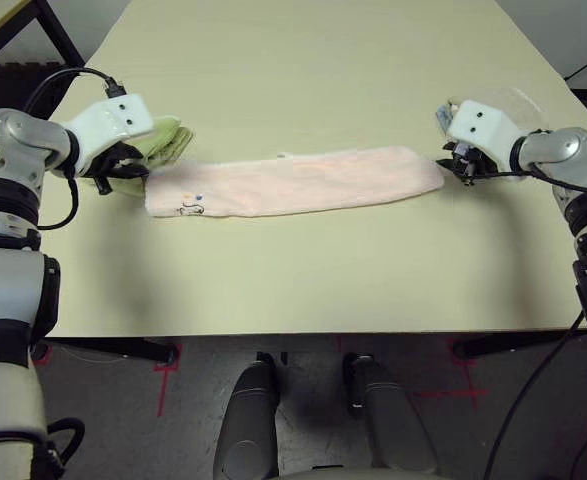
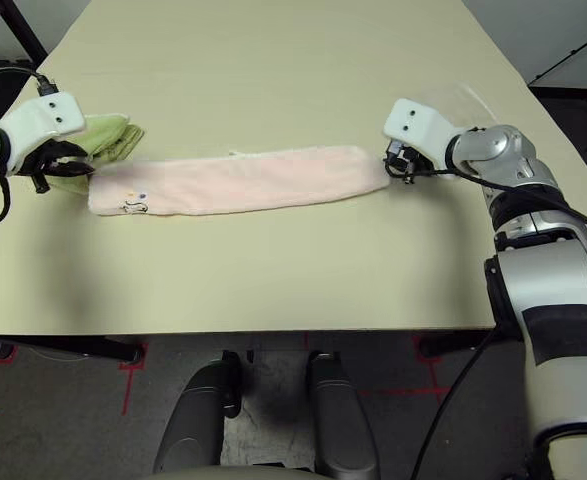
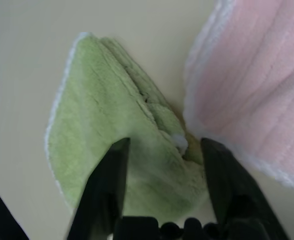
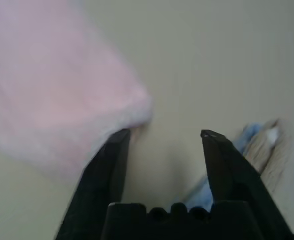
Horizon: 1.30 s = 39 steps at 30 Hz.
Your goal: Fold the towel and set it aside.
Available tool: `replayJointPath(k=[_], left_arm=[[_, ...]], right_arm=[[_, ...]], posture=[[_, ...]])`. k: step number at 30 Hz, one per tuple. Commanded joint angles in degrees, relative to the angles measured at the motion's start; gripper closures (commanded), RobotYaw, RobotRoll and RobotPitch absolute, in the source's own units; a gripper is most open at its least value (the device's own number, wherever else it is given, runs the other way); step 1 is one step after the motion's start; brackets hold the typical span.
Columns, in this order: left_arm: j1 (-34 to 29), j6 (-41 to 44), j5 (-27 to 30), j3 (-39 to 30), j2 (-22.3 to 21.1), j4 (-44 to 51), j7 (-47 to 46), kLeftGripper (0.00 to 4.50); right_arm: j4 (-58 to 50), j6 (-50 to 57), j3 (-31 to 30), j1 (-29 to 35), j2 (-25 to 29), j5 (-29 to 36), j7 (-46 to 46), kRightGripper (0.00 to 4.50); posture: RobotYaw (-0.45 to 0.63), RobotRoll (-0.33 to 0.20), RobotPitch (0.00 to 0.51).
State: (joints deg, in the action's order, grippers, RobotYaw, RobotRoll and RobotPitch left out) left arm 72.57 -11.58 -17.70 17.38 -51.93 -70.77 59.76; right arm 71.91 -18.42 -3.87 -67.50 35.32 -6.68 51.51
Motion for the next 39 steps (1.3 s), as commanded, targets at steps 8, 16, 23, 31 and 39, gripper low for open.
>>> replayJointPath(k=[8,16,23,31,39], left_arm=[[-0.5,-5.9,9.3,-12.7,3.6,1.9,-2.6,0.02],[-5.2,17.5,27.4,-22.3,6.0,13.9,23.3,0.02],[-18.3,29.1,35.5,-23.6,6.6,33.5,28.8,0.02],[-30.6,20.1,37.5,-23.9,8.3,42.1,29.6,0.02],[-32.3,14.5,36.6,-22.1,9.7,40.9,31.1,0.02]], right_arm=[[-6.6,9.6,10.2,1.9,-3.0,13.6,12.9,0.02],[-16.2,32.7,13.5,3.9,-2.2,23.4,25.7,0.02],[-22.3,55.9,16.0,8.7,1.3,28.9,26.3,0.02],[-40.1,61.5,20.9,22.7,0.2,34.8,17.4,0.02],[-42.0,67.5,19.6,24.0,2.0,36.7,14.4,0.02]], posture=[[0.01,0.000,0.207],[0.01,0.000,0.210],[0.02,0.000,0.211],[0.02,0.000,0.204],[0.01,0.000,0.201]])
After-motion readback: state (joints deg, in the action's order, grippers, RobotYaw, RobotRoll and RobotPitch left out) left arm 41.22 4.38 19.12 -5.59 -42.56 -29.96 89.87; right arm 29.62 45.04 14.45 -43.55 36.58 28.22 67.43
